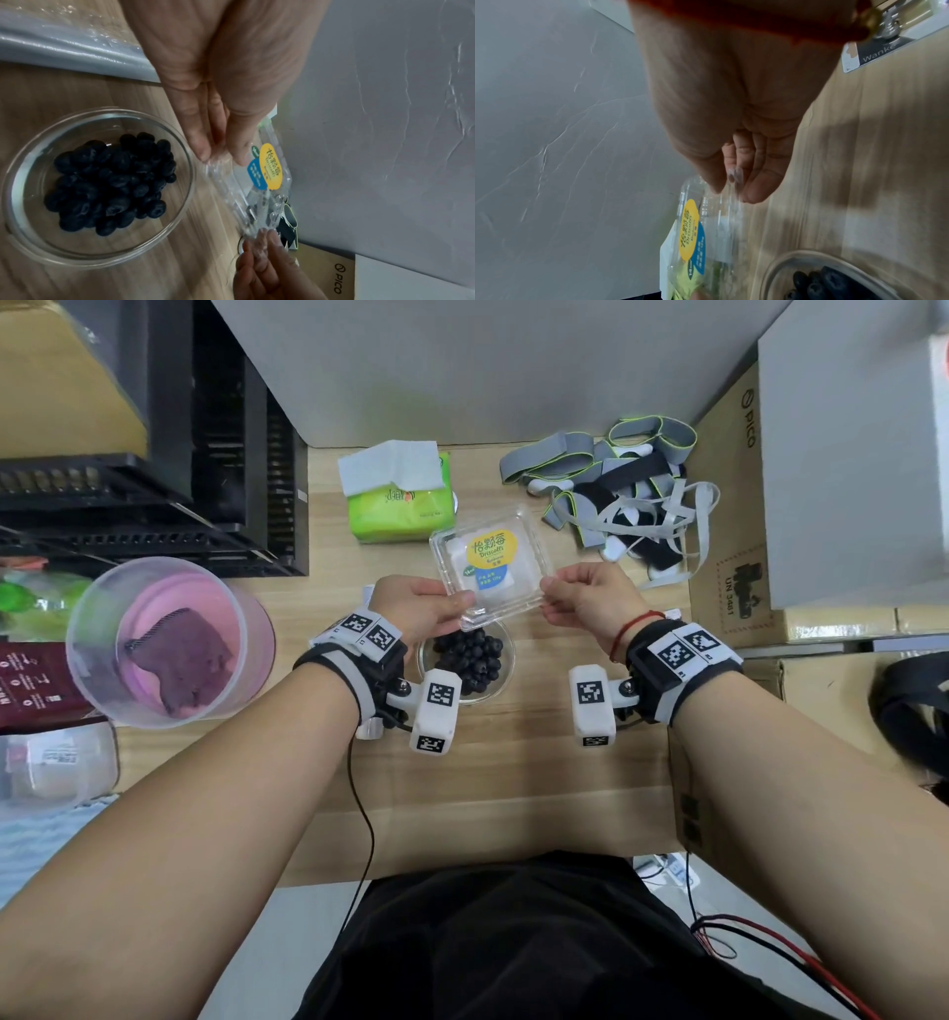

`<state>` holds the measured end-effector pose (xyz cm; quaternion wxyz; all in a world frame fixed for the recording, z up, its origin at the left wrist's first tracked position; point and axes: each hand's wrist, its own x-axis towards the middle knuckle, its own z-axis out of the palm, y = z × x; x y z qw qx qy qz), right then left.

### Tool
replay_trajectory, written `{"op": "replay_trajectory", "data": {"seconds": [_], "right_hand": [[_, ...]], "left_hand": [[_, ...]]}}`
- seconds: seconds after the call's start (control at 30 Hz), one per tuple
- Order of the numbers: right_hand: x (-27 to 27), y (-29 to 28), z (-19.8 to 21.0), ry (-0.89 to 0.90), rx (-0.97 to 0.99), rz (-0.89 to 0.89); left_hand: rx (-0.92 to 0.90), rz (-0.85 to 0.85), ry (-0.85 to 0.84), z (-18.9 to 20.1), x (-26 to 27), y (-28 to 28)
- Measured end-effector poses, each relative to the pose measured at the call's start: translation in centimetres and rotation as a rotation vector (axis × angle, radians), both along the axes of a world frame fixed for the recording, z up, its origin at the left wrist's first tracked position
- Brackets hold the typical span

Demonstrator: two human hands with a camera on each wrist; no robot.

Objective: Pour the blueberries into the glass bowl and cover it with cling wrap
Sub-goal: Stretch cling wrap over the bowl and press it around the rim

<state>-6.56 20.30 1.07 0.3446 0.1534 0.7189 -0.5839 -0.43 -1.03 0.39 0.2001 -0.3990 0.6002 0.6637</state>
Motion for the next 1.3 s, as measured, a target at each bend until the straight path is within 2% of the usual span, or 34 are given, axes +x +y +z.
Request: {"op": "replay_trajectory", "data": {"seconds": [0.13,0.37,0.53,0.87,0.97,1.1,1.2,1.3], "right_hand": [[-0.1,0.2,-0.1,-0.028,-0.036,-0.047],[-0.7,0.7,-0.4,-0.021,-0.035,-0.139],[-0.7,0.9,-0.8,-0.053,-0.037,-0.117],[-1.1,2.1,-1.7,-0.061,0.022,-0.134],[-1.2,3.5,-2.9,-0.087,0.139,-0.139],[-0.7,5.4,-4.4,-0.113,0.370,-0.062],[-0.6,5.6,-4.4,-0.066,0.594,0.054],[-1.0,4.8,-3.9,0.016,0.791,0.093]], "left_hand": [[-0.069,0.043,0.039,-0.2,-0.4,0.5],[0.124,0.012,0.034,0.3,-0.3,1.3],[0.117,0.043,0.034,0.3,-0.7,1.5],[0.053,-0.040,0.005,-0.5,-1.2,2.0],[-0.090,-0.079,-0.019,-1.1,-1.1,1.7],[-0.419,-0.074,-0.051,-1.8,-0.6,-0.4],[-0.624,-0.136,-0.097,-1.9,0.3,-2.4],[-0.734,-0.170,-0.198,-2.2,1.6,-4.6]]}}
